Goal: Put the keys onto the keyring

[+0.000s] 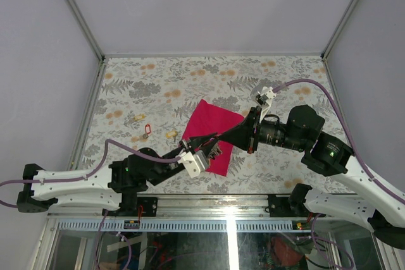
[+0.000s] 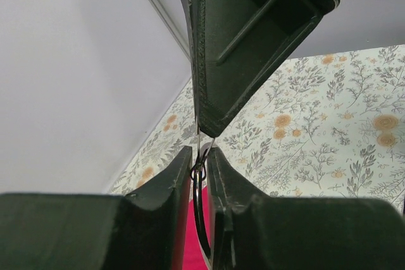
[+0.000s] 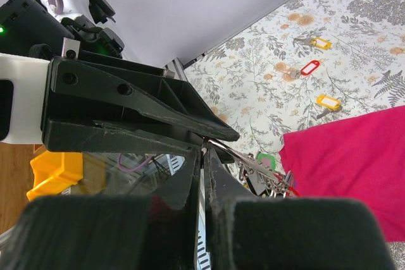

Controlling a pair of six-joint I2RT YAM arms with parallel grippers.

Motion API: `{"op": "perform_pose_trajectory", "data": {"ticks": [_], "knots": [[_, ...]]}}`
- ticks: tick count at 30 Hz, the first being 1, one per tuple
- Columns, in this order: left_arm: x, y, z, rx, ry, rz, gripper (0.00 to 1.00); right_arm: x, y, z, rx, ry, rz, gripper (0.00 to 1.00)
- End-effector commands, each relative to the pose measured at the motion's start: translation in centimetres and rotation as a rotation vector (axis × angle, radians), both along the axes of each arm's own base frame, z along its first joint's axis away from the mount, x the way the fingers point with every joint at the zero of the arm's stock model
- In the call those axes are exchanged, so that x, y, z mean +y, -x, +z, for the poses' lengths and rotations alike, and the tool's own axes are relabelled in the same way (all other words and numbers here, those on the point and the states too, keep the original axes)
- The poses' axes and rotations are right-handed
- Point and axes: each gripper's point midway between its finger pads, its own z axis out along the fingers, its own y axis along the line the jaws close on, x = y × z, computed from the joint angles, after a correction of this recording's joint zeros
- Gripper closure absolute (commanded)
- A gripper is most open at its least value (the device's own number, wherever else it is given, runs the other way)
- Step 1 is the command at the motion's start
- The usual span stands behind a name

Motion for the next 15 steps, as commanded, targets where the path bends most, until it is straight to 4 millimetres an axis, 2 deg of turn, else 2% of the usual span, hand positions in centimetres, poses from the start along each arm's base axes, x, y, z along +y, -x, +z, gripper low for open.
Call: {"op": "perform_pose_trajectory", "data": {"ticks": [1,5,10,15], "knots": [[0.88,-0.7,2.81,-0.015,0.075,0.048,0.89,0.01,1.06,3.66,-0.065,-0.102,0.051,1.0],[1.08,-0.74,3.02,-0.013,0.083,0.053,1.0,0.0,1.08,3.59,-0.065,-0.101,0.052,1.0],[1.11,-0.54,3.23,-0.017,0.089,0.04,1.0,-0.02,0.95,3.42,-0.067,-0.095,0.046,1.0],[0.99,-0.35,3.07,-0.021,0.071,0.027,1.0,-0.21,0.59,3.6,-0.078,-0.095,0.023,0.93]]}}
